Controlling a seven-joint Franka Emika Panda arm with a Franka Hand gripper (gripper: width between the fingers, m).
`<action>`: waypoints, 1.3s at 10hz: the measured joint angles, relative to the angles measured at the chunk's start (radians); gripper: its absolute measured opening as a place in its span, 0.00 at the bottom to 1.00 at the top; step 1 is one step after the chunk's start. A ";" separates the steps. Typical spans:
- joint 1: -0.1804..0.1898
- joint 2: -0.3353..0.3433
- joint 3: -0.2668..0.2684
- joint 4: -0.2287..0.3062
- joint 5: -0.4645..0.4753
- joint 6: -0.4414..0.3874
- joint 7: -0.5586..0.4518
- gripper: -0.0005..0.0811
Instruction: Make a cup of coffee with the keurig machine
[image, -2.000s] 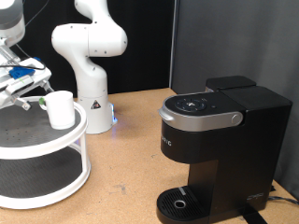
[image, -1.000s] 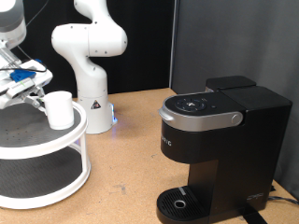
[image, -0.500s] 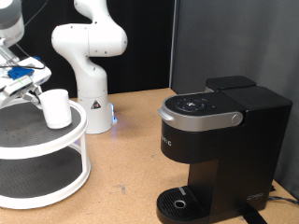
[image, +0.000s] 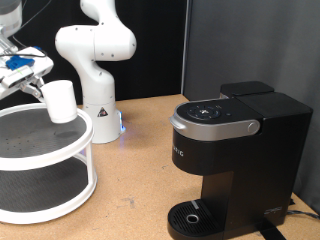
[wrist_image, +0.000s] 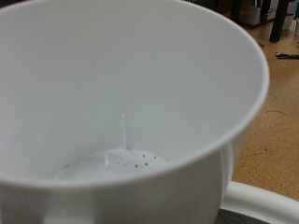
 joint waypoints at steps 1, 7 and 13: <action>-0.006 -0.020 0.015 0.005 -0.008 -0.012 0.016 0.09; -0.001 -0.050 0.041 -0.013 0.022 -0.011 0.065 0.09; 0.154 -0.013 0.188 -0.052 0.253 0.237 0.113 0.09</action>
